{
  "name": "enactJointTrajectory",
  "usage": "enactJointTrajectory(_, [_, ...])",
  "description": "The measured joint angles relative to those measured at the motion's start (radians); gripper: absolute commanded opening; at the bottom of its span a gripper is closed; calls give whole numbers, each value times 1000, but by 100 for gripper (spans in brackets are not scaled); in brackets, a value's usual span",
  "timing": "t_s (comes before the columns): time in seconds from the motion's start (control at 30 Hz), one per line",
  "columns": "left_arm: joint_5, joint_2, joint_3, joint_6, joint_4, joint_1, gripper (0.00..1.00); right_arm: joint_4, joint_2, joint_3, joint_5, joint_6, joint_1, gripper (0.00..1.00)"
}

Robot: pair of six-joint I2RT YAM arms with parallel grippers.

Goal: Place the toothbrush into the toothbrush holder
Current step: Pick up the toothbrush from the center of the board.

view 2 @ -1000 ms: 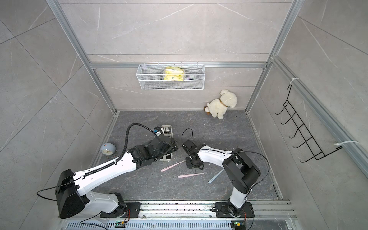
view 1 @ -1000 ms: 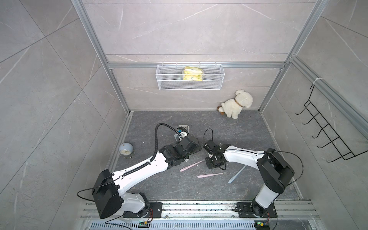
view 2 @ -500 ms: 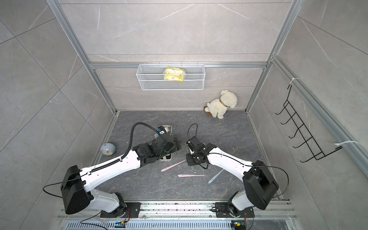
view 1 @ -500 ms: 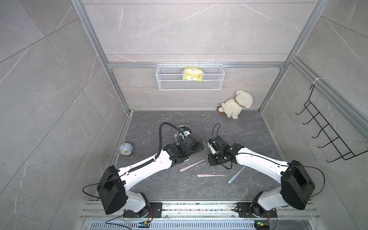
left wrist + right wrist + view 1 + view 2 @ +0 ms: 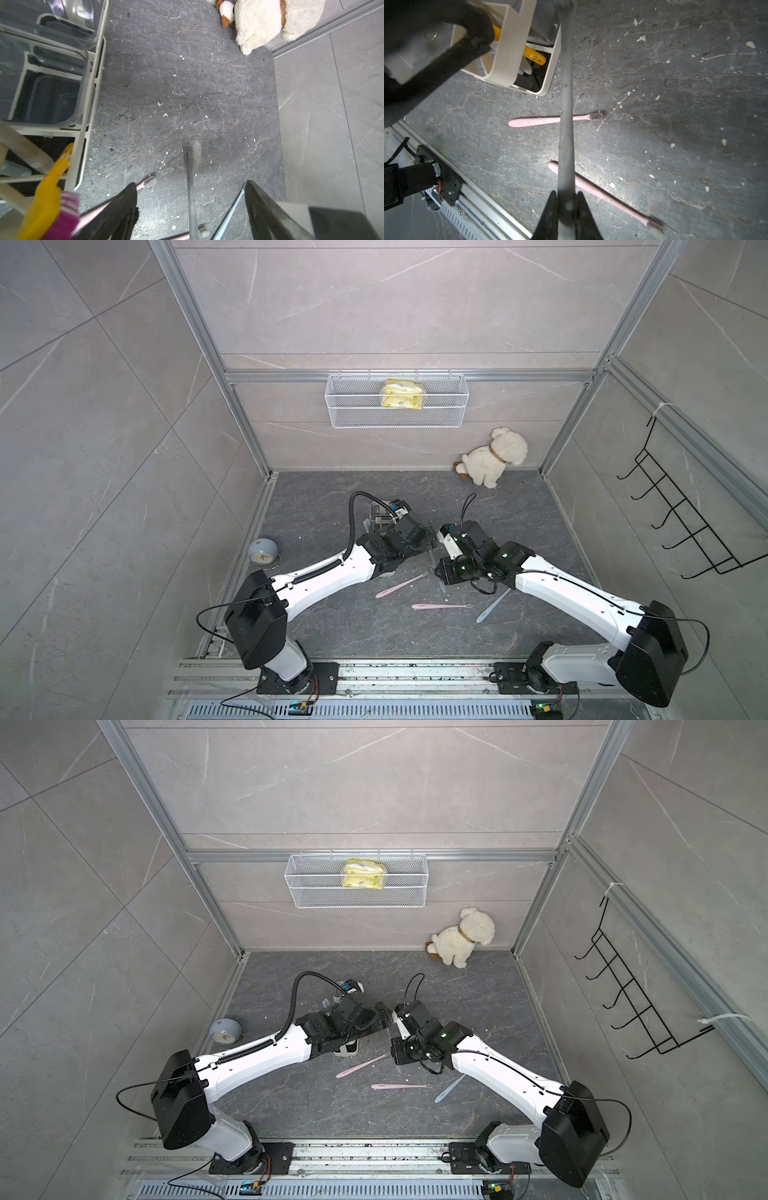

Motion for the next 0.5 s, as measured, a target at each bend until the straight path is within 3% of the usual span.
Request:
enactJointTrajectory(0.13, [23,42,3,-10,32,19,80,-7,-28,0,-19,4,0,16])
enactJointTrajectory(0.23, [51,79,3,-27,64,38,72,-6,-46,0,-34,9,0,16])
enactJointTrajectory(0.33, [74,106,3,-39,105,56,56,-6,-53,0,-46,16,0,16])
enactJointTrajectory(0.5, [109,130,6,-43,148,71,15,-6,-53,0,-61,24,0,16])
